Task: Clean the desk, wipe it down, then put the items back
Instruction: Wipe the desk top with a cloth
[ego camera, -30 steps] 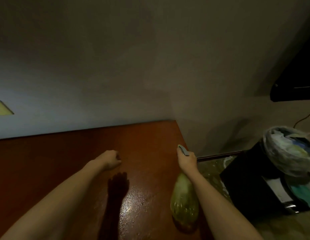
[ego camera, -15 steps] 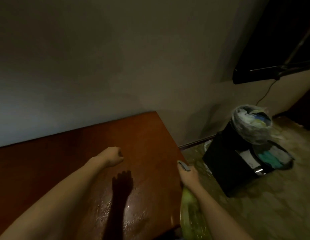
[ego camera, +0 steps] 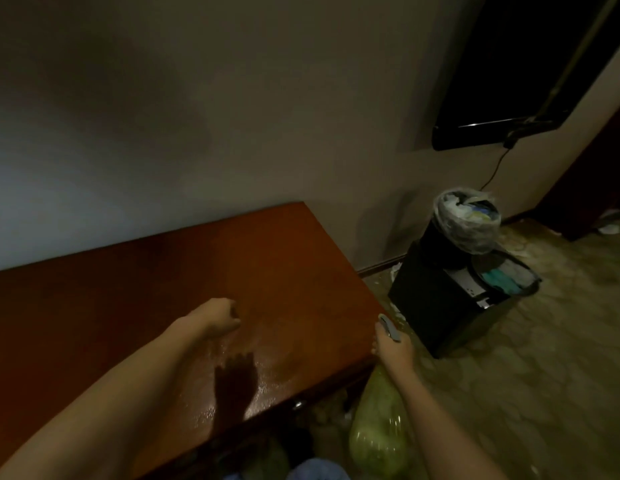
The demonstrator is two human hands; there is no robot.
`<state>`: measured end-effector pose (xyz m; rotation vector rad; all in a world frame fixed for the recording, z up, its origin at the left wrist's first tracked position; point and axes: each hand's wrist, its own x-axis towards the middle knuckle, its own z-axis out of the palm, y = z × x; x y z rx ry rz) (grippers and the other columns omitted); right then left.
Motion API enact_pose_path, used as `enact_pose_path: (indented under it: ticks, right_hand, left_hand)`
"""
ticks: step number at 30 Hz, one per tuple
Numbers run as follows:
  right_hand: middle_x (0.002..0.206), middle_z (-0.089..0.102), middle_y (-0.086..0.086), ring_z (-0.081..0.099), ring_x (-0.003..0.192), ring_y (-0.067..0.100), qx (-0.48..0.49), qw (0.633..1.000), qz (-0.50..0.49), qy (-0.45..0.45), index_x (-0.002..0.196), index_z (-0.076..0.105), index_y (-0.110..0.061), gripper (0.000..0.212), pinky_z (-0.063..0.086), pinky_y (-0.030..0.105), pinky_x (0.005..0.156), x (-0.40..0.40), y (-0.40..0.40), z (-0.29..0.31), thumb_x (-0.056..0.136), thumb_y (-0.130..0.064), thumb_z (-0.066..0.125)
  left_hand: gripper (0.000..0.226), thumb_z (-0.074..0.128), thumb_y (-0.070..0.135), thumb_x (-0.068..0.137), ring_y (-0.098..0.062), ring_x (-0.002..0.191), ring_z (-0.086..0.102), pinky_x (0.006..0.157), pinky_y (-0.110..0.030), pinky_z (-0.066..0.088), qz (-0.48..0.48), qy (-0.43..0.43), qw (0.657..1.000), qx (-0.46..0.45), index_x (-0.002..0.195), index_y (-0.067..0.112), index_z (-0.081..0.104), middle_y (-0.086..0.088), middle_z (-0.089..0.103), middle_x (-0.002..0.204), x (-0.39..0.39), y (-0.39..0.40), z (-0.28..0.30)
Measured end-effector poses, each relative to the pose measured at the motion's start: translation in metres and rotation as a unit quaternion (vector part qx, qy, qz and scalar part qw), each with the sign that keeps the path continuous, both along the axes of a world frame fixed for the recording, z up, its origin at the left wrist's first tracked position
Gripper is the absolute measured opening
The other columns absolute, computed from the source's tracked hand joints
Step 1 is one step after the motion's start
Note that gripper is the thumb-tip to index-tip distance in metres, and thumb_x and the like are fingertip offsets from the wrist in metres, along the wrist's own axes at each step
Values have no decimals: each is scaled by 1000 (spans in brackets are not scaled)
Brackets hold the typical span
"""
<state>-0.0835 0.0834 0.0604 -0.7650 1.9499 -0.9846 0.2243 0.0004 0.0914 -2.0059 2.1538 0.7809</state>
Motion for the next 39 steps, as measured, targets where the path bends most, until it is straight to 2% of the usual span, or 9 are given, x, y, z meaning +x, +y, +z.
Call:
enact_pose_path:
  ticks: [3,6,11,13,18,25,31,35,39]
  right_hand:
    - [73,58,8,57,68,21,13,998,-11,-59,85,61,-9,24,46,32,67,-3,29,3,95,-29,53]
    - [68,55,8,52,59,17,13,1000,-7,17,83,61,-3,33,40,26,55,-1,57,12,97,-30,48]
    - [69,54,7,50,61,16,1,991,122,54,91,63,-1,28,36,22,52,21,91,19,98,-24,50]
    - [67,52,1,50,62,13,-24,987,156,43,81,58,-6,23,36,18,53,29,99,17,97,-22,52]
    - [64,51,3,50,63,18,-18,986,164,20,67,54,-14,30,37,28,60,45,105,2,96,-19,52]
    - [64,50,5,48,59,16,4,994,107,5,70,54,-11,30,36,25,53,14,95,-7,97,-22,49]
    - [70,51,5,48,62,16,-91,984,140,67,74,52,-14,21,35,15,51,-58,95,4,95,-20,55]
    - [83,58,12,55,73,19,-137,978,127,87,93,58,-7,12,42,22,63,-132,94,15,93,-18,58]
    - [77,50,-6,49,68,2,-163,975,124,86,92,53,-21,6,40,9,59,-215,86,46,93,-18,58]
  left_hand:
    - [37,49,23,96,-19,111,56,90,-25,48,-5,3,1000,11,129,7,48,-9,54,128,6,27,-9]
    - [30,49,24,96,-17,108,56,88,-25,46,-37,-1,999,28,121,8,53,-8,56,124,5,55,-16]
    - [30,49,27,96,-18,107,57,86,-25,46,-62,0,997,38,120,10,54,-7,57,124,7,80,-17]
    - [30,49,27,96,-18,107,57,86,-25,46,-57,5,998,37,120,9,54,-7,57,123,8,85,-13]
    - [28,49,26,96,-18,105,57,84,-25,46,-41,19,998,32,118,9,55,-8,58,122,12,96,-7]
    - [26,48,23,97,-18,103,59,86,-26,49,-38,-2,998,44,116,7,56,-8,59,118,-10,90,0]
    - [22,49,24,96,-14,97,57,84,-25,49,-79,7,996,33,113,13,57,-5,58,117,-103,58,8]
    - [24,48,24,96,-14,102,56,87,-26,49,-141,18,989,43,118,14,54,-4,56,119,-202,42,14]
    - [20,47,24,97,-15,98,57,83,-27,49,-195,38,979,40,112,15,57,-3,58,109,-311,31,27]
